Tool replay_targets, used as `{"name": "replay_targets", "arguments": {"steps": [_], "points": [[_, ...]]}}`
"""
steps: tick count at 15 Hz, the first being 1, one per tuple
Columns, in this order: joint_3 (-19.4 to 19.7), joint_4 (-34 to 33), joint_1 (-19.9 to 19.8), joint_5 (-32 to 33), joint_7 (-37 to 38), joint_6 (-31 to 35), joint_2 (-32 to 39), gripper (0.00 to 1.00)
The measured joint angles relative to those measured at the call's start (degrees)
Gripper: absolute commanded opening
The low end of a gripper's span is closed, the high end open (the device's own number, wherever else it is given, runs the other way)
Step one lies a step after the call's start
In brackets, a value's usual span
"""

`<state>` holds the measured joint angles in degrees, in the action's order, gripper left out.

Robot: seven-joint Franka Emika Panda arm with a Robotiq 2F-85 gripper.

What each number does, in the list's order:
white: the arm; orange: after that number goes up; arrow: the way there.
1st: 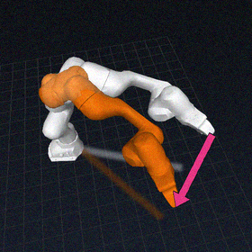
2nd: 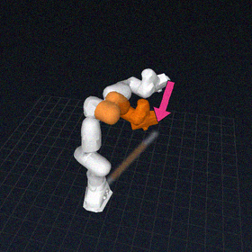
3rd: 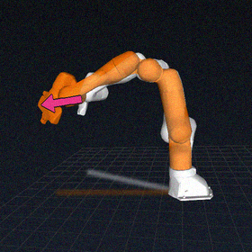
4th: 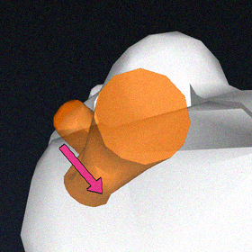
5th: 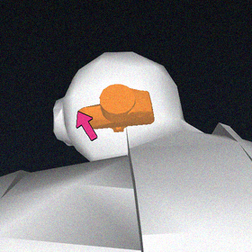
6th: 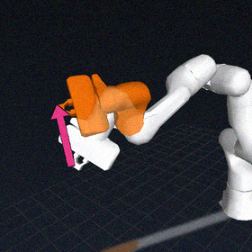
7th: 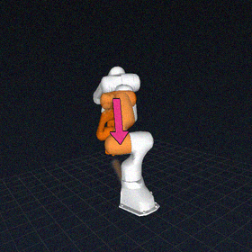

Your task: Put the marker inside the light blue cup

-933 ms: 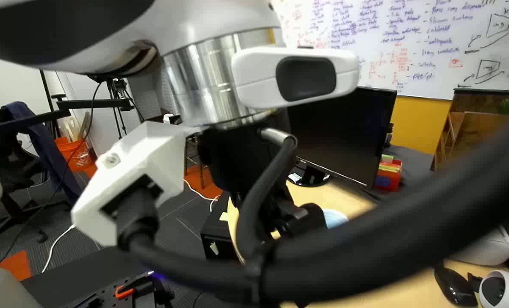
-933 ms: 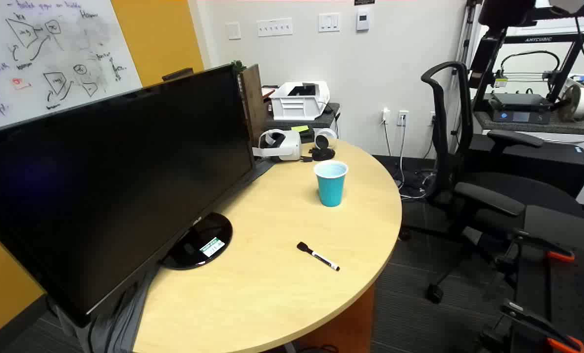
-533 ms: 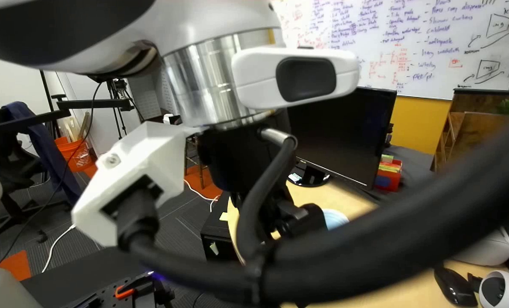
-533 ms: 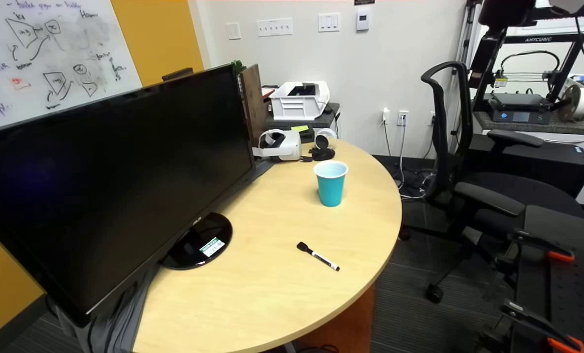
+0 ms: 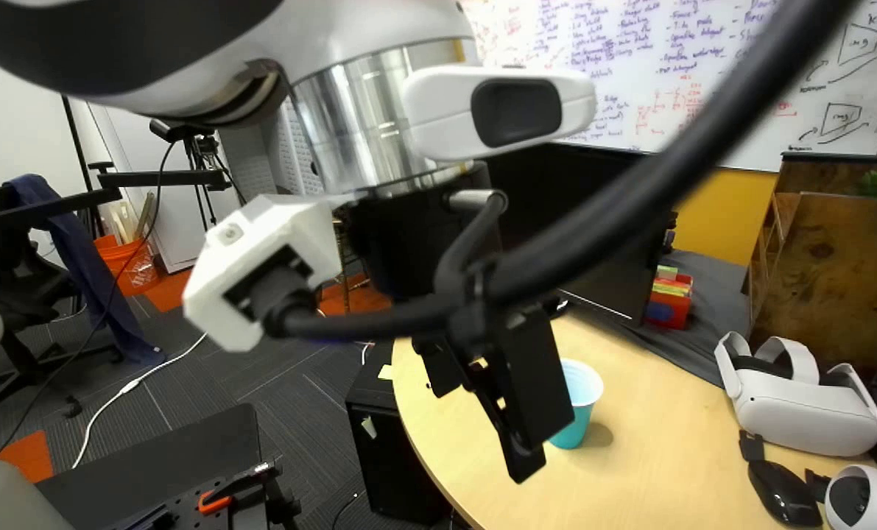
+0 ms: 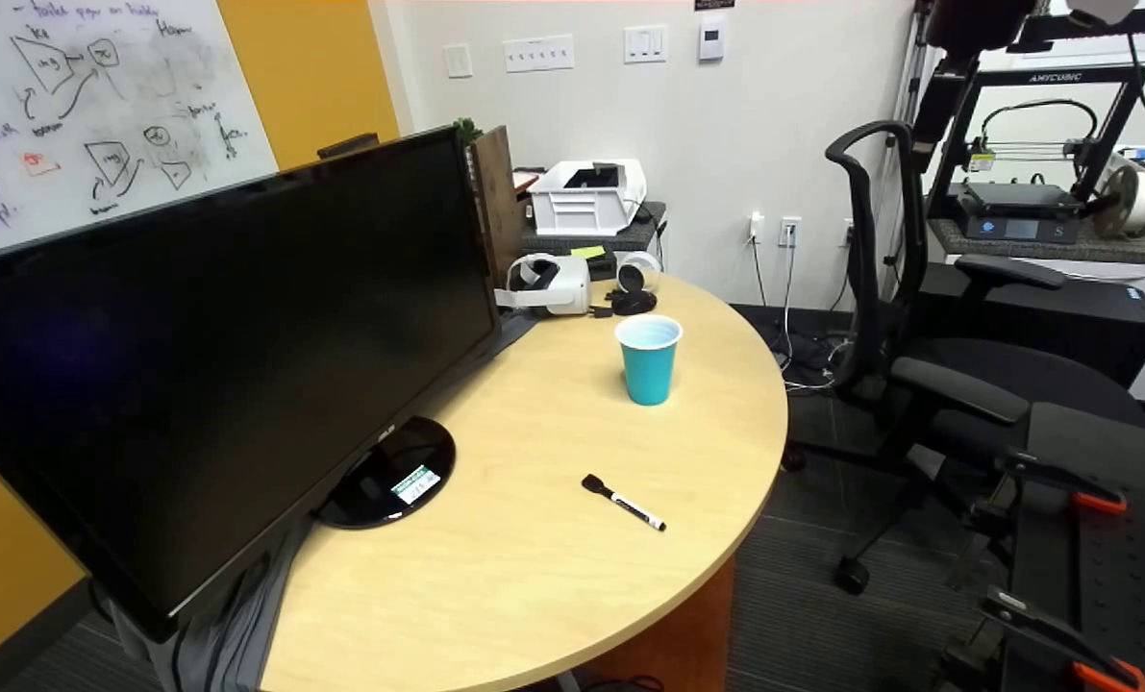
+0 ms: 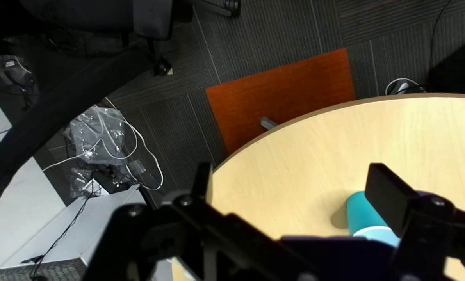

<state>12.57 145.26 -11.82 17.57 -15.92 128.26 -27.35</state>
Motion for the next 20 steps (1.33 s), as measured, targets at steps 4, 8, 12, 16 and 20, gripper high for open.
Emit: {"name": "replay_targets", "arguments": {"steps": [4, 8, 12, 16, 20], "points": [[-3.6, 0.0, 2.4, -0.3, 1.9, 2.6, 0.1, 1.00], [-7.7, 0.0, 6.1, -1.6, 6.0, 7.4, 1.6, 1.00], [-11.0, 0.0, 10.0, -5.4, 10.0, 14.8, 5.2, 1.00], [-13.7, -0.4, 12.3, -8.5, 14.3, 21.1, 9.7, 1.00], [-16.2, -0.5, 13.8, -10.4, 17.9, 25.9, 14.0, 1.00]]}}
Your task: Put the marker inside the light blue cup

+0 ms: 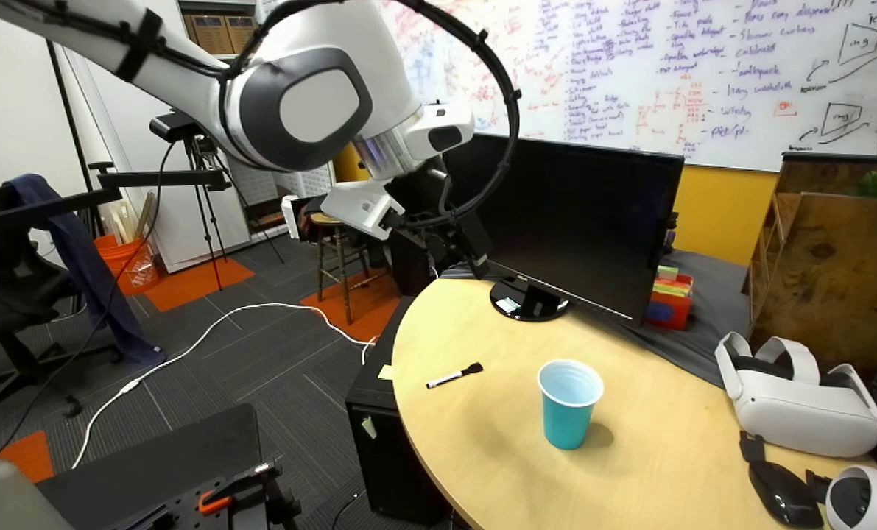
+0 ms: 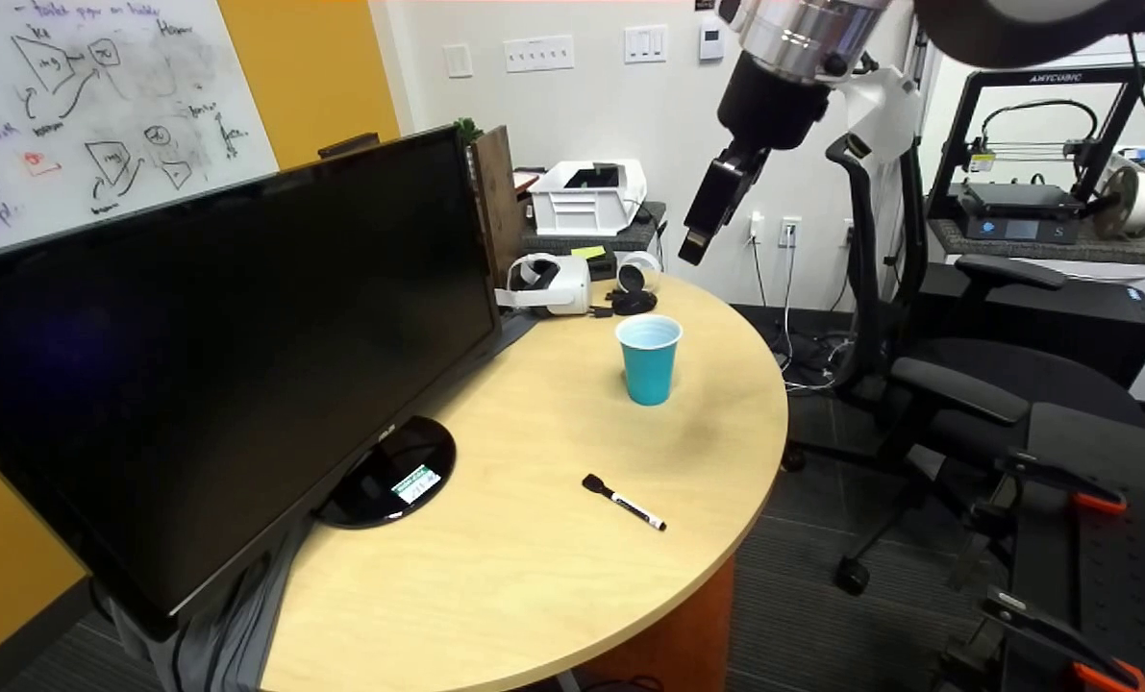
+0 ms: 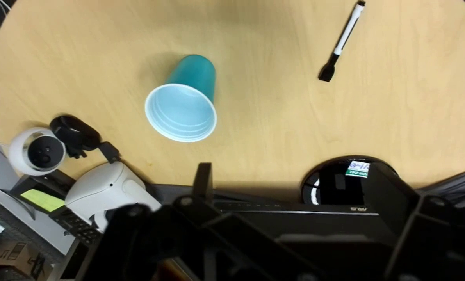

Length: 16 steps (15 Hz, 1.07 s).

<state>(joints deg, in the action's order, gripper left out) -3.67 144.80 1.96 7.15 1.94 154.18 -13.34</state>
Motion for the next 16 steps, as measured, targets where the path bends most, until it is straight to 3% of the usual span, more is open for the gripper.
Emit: {"name": "replay_targets", "arguments": {"steps": [9, 16], "points": [[-1.9, -3.8, 5.9, -13.5, -0.8, 4.1, 11.7, 1.00], [-3.1, -9.2, 6.1, -14.3, -0.6, 4.7, 22.7, 1.00]]}}
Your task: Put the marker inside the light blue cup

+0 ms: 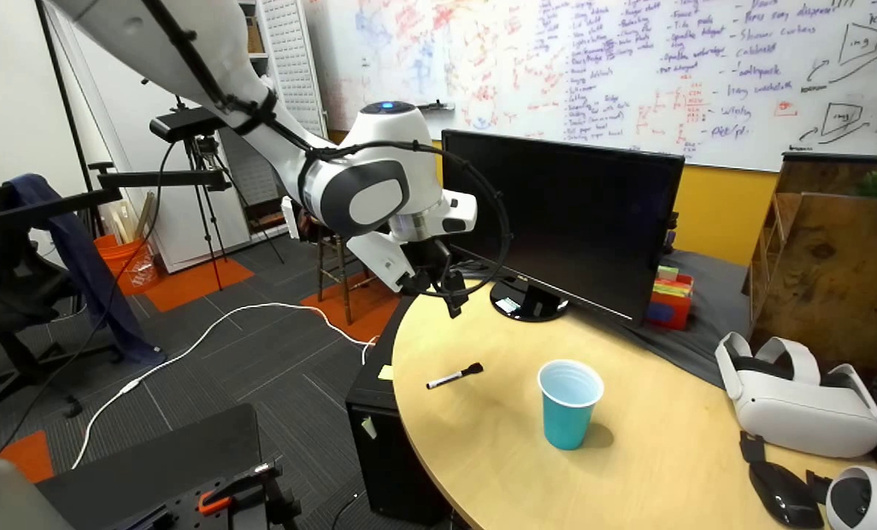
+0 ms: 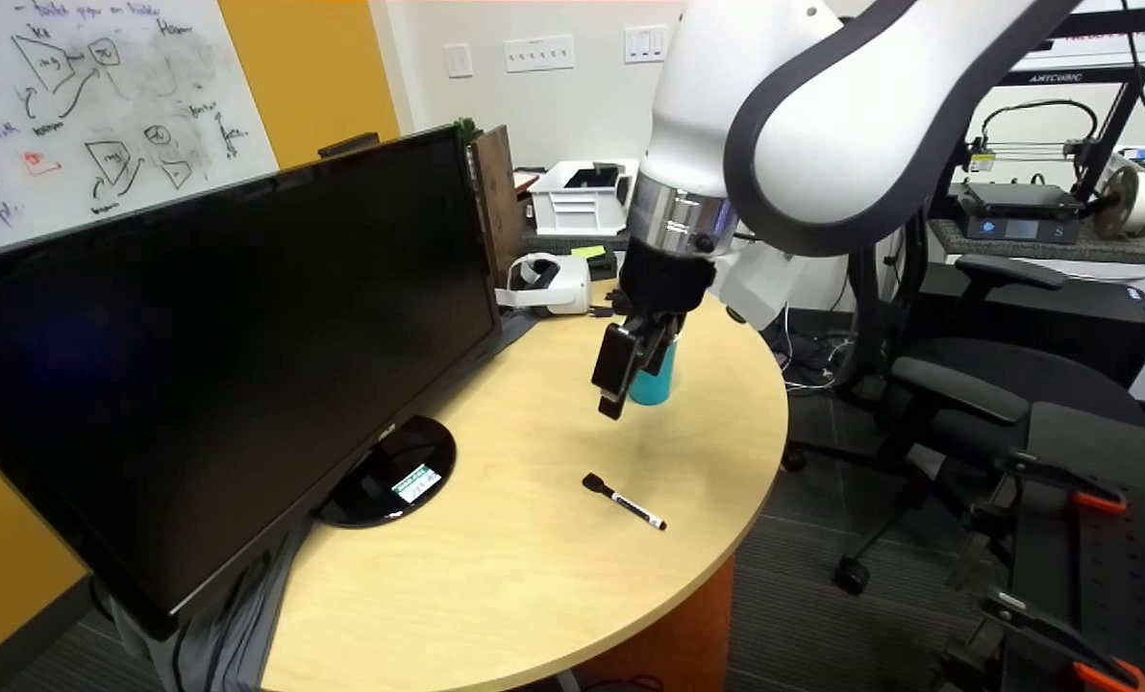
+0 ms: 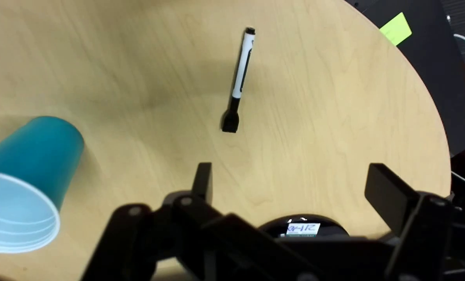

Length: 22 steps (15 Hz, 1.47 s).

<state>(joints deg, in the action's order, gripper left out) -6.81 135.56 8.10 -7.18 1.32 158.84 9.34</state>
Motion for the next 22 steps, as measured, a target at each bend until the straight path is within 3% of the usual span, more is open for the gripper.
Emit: {"name": "replay_targets", "arguments": {"steps": [3, 22], "points": [[0.0, -1.4, -0.1, 0.0, 0.0, 0.0, 3.3, 1.00], [0.4, -1.3, -0.1, 2.2, 3.6, 1.4, 7.9, 1.00]]}}
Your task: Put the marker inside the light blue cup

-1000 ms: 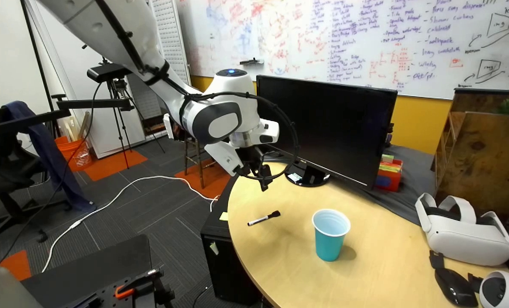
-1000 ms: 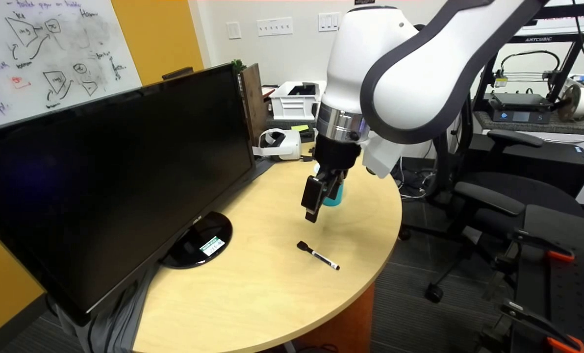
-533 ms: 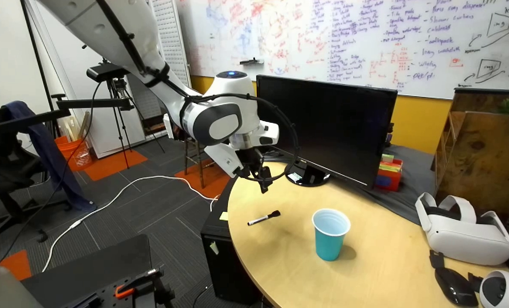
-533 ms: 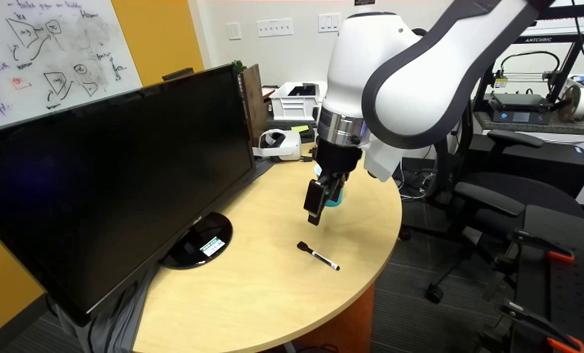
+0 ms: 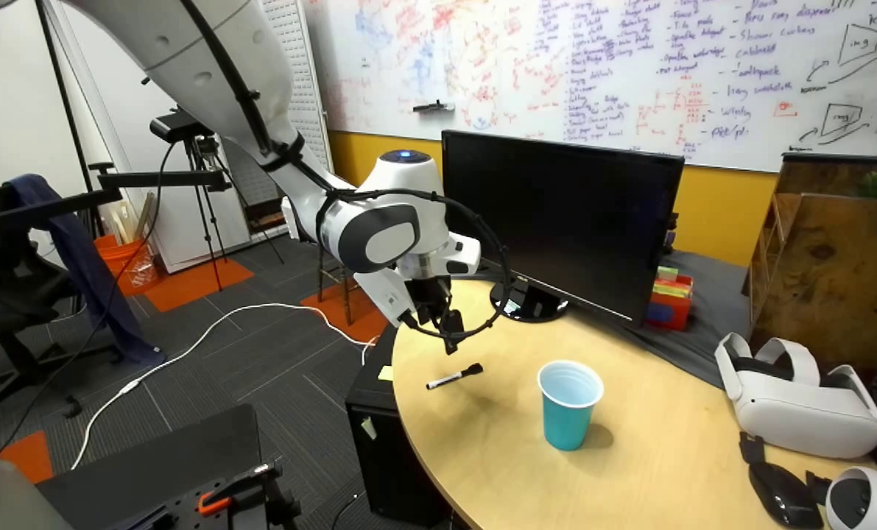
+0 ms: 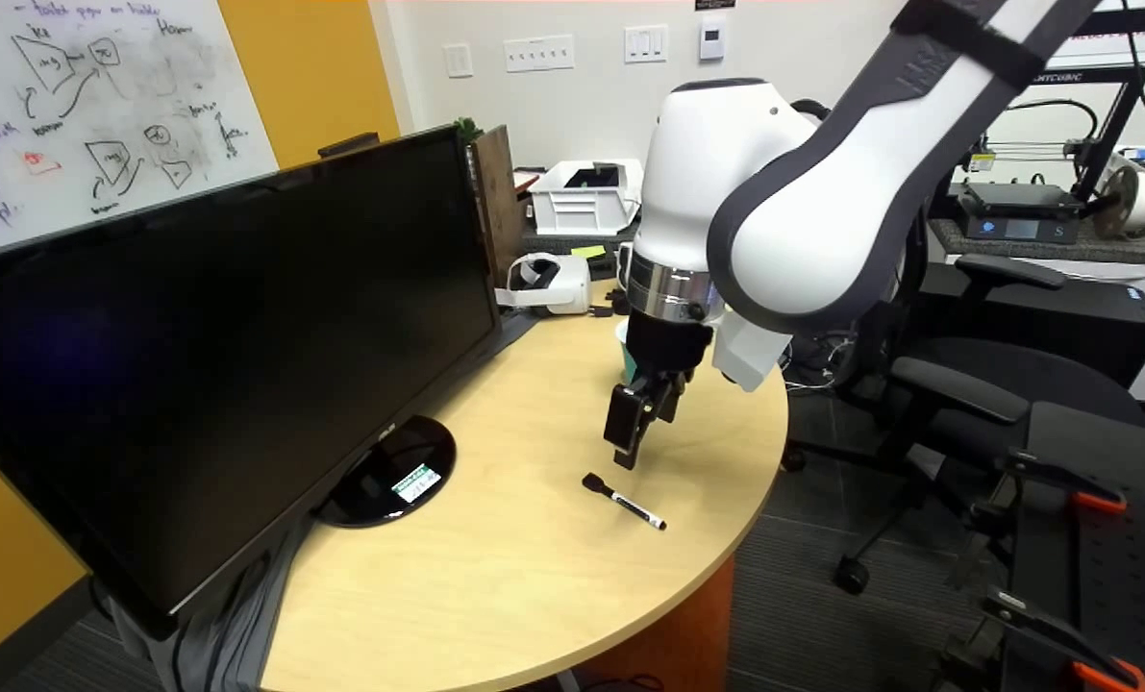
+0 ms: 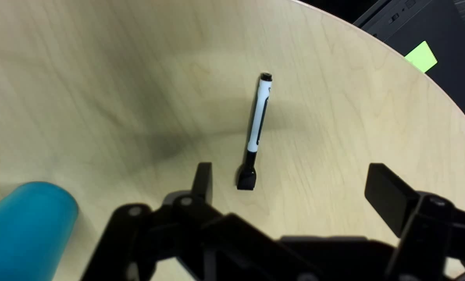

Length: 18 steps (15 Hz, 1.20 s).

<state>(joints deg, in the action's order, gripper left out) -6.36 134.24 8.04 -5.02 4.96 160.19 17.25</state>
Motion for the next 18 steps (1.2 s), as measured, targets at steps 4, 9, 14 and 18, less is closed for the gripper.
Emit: {"name": "replay_targets", "arguments": {"steps": [4, 9, 14, 18], "points": [[0.0, -0.4, 0.0, -0.1, 0.0, 2.0, 2.9, 1.00], [0.1, -2.1, 0.1, 0.0, 0.0, 3.8, 6.7, 1.00], [1.3, -4.7, 1.0, 0.2, 1.6, 3.8, 9.8, 1.00], [2.3, -6.6, 2.1, 0.2, 2.9, 3.8, 11.8, 0.98]]}}
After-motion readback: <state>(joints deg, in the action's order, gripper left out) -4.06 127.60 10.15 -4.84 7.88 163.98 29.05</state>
